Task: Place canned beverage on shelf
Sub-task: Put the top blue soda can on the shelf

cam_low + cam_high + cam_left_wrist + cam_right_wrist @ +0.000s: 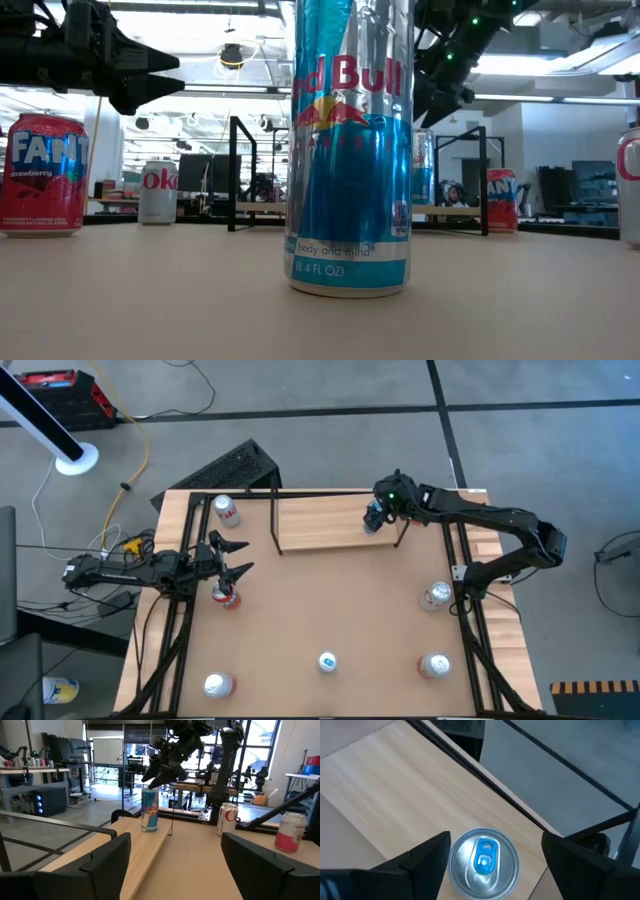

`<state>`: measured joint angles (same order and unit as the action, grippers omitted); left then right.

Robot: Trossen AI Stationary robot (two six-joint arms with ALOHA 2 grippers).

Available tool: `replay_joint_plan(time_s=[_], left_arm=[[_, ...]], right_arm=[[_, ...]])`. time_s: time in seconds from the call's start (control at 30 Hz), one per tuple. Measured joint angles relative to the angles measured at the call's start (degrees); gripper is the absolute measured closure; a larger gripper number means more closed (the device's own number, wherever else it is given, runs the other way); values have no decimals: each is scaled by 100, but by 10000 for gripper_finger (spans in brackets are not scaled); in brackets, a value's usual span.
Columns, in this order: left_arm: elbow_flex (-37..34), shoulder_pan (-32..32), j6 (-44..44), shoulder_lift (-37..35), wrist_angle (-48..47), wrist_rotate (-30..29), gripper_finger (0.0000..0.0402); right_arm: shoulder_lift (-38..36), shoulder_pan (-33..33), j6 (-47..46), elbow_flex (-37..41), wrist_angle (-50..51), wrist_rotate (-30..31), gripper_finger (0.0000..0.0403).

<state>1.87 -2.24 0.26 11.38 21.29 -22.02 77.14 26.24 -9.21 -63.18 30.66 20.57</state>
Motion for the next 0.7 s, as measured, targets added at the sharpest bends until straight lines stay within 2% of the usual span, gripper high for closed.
replay_joint_plan(time_s=[0.5,0.7], left_arm=[[0,2,24,0,-44,-9,107],[0,2,16,0,-43,-7,107]], right_arm=[[0,13,-117,569,-414,7,68],[0,9,-130,575,-410,-4,93]])
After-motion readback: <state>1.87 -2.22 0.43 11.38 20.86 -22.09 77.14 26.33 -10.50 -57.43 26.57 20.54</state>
